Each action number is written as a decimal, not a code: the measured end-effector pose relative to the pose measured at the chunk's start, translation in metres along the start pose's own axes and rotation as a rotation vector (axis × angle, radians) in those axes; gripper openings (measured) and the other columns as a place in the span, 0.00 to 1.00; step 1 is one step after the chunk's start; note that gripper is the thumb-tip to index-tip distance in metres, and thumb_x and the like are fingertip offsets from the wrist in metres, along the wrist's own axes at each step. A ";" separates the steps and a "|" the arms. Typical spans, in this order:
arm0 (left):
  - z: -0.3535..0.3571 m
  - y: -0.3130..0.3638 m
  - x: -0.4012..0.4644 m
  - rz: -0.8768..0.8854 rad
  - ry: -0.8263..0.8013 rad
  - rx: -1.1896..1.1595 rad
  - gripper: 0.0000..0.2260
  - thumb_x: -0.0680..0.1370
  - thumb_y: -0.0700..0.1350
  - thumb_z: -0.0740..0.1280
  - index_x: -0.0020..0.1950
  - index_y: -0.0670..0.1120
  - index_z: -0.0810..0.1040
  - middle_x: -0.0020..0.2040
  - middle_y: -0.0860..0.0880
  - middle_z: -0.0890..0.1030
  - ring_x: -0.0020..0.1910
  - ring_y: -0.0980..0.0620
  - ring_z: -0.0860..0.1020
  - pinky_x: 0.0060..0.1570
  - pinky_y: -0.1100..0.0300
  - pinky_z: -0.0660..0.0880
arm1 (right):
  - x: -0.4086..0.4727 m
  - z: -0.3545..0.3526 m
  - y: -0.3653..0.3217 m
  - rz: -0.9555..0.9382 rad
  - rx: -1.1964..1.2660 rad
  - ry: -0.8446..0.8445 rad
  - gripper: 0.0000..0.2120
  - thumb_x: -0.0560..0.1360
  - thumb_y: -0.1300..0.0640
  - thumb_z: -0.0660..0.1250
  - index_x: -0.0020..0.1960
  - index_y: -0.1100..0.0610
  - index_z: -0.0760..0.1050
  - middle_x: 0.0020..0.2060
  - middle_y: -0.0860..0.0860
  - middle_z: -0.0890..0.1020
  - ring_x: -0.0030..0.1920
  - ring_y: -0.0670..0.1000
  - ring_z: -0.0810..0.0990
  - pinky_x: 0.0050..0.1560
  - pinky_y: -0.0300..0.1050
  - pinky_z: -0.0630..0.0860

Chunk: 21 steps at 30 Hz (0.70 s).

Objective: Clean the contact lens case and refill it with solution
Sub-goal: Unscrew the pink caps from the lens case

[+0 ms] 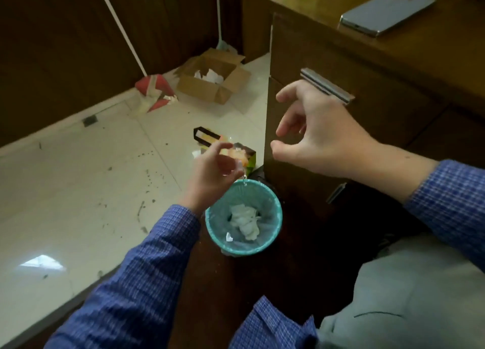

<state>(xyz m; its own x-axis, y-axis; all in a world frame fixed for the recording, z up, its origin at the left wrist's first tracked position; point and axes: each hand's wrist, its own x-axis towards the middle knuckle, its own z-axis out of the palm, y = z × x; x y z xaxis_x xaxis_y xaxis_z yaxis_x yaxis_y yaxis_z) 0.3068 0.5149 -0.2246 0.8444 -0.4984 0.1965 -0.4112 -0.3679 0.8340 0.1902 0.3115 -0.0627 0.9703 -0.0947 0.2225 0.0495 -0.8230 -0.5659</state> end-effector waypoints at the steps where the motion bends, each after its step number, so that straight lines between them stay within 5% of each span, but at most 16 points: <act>1: 0.009 -0.016 0.005 0.029 -0.037 0.168 0.15 0.71 0.38 0.79 0.55 0.46 0.81 0.39 0.54 0.83 0.39 0.50 0.85 0.41 0.59 0.81 | -0.001 0.011 0.007 -0.007 -0.032 -0.051 0.33 0.68 0.43 0.75 0.68 0.52 0.69 0.40 0.43 0.83 0.42 0.43 0.82 0.46 0.51 0.82; 3: 0.028 -0.042 0.009 0.023 -0.133 0.434 0.06 0.72 0.37 0.77 0.44 0.45 0.83 0.36 0.53 0.80 0.37 0.48 0.84 0.38 0.59 0.77 | -0.006 0.030 0.020 -0.024 -0.122 -0.144 0.33 0.69 0.44 0.75 0.70 0.52 0.68 0.39 0.42 0.82 0.42 0.44 0.82 0.46 0.54 0.83; 8: 0.060 -0.069 0.009 -0.153 -0.369 0.647 0.09 0.75 0.39 0.75 0.54 0.43 0.84 0.51 0.44 0.86 0.47 0.46 0.83 0.50 0.56 0.80 | -0.012 0.047 0.043 -0.016 -0.208 -0.203 0.32 0.72 0.43 0.72 0.71 0.50 0.64 0.40 0.42 0.81 0.41 0.48 0.82 0.43 0.52 0.83; 12: 0.066 -0.059 0.016 -0.143 -0.346 0.633 0.10 0.76 0.37 0.73 0.57 0.43 0.84 0.54 0.44 0.85 0.49 0.46 0.83 0.51 0.55 0.81 | -0.013 0.043 0.052 0.006 -0.193 -0.198 0.31 0.73 0.44 0.70 0.72 0.52 0.65 0.38 0.42 0.81 0.39 0.47 0.81 0.40 0.49 0.81; 17: 0.055 -0.047 0.031 -0.034 -0.209 0.571 0.04 0.76 0.37 0.74 0.48 0.44 0.86 0.46 0.44 0.87 0.42 0.47 0.84 0.48 0.51 0.83 | -0.014 0.036 0.050 0.042 -0.143 -0.215 0.31 0.74 0.46 0.71 0.73 0.53 0.65 0.39 0.43 0.81 0.40 0.46 0.82 0.44 0.52 0.83; 21: 0.054 -0.049 0.023 -0.202 -0.261 0.606 0.06 0.77 0.36 0.72 0.53 0.40 0.86 0.51 0.42 0.86 0.48 0.45 0.84 0.53 0.54 0.81 | -0.017 0.029 0.042 0.053 -0.111 -0.236 0.31 0.74 0.46 0.72 0.72 0.53 0.66 0.39 0.43 0.82 0.40 0.46 0.82 0.46 0.55 0.83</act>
<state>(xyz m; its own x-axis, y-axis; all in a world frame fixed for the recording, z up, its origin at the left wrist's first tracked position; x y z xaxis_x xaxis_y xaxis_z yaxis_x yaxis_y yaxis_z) 0.3279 0.4790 -0.2892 0.8454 -0.5189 -0.1268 -0.4382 -0.8095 0.3908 0.1827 0.2948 -0.1136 0.9999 -0.0161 -0.0040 -0.0161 -0.8780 -0.4785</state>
